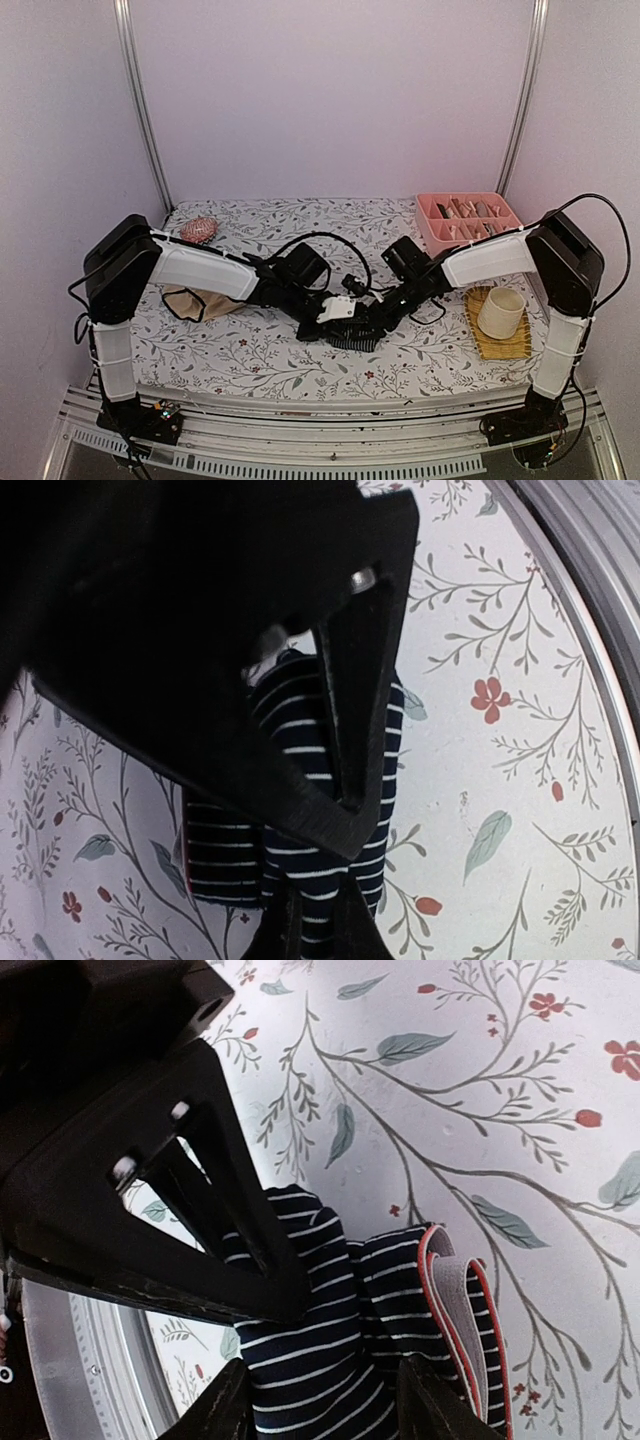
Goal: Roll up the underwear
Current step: Roll the underwear at the center of the board, then pick up the underwear from the center of the board.
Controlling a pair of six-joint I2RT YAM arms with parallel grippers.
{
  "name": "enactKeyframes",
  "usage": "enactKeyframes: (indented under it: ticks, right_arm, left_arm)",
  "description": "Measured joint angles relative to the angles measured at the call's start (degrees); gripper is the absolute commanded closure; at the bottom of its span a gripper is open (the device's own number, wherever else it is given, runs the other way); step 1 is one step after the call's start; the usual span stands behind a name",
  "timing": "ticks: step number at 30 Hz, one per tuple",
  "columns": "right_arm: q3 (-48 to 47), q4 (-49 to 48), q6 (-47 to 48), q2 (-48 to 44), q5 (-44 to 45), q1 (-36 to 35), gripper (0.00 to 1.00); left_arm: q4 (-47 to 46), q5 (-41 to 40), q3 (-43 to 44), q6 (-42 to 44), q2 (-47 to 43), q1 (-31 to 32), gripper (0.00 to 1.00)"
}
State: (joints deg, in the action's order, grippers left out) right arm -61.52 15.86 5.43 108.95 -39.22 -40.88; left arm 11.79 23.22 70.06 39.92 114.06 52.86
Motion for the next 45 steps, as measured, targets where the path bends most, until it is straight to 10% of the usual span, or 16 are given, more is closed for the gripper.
enactKeyframes:
  ticks: [6,7,8,9,23,34,45]
  right_arm:
    - [0.96,-0.35,0.61,-2.03,4.87,0.0,0.41]
    - [1.14,-0.5,0.83,-2.32,5.44,0.0,0.33]
    - [1.22,-0.55,1.07,-2.54,6.03,0.0,0.03]
    - [1.22,-0.61,1.38,-2.67,6.45,0.0,0.01]
    - [-0.09,0.31,3.54,-1.18,9.18,0.59,0.0]
    - [-2.95,2.95,3.82,1.53,5.66,1.29,0.43]
    - [-5.03,5.6,3.37,2.99,4.0,1.31,0.52]
  left_arm:
    - [-0.07,-0.87,0.37,-0.09,0.09,0.0,0.97]
    - [-0.07,-1.01,0.39,-0.09,0.09,0.02,0.97]
    - [-0.04,-1.09,0.44,-0.09,0.09,0.02,0.97]
    - [-0.02,-1.22,0.52,-0.09,0.13,0.02,0.97]
    - [4.22,-2.54,5.51,-0.11,2.56,0.39,0.97]
    - [6.19,-4.66,8.09,-1.07,4.15,0.44,0.97]
    - [6.36,-5.86,8.26,-1.49,4.22,0.59,0.97]
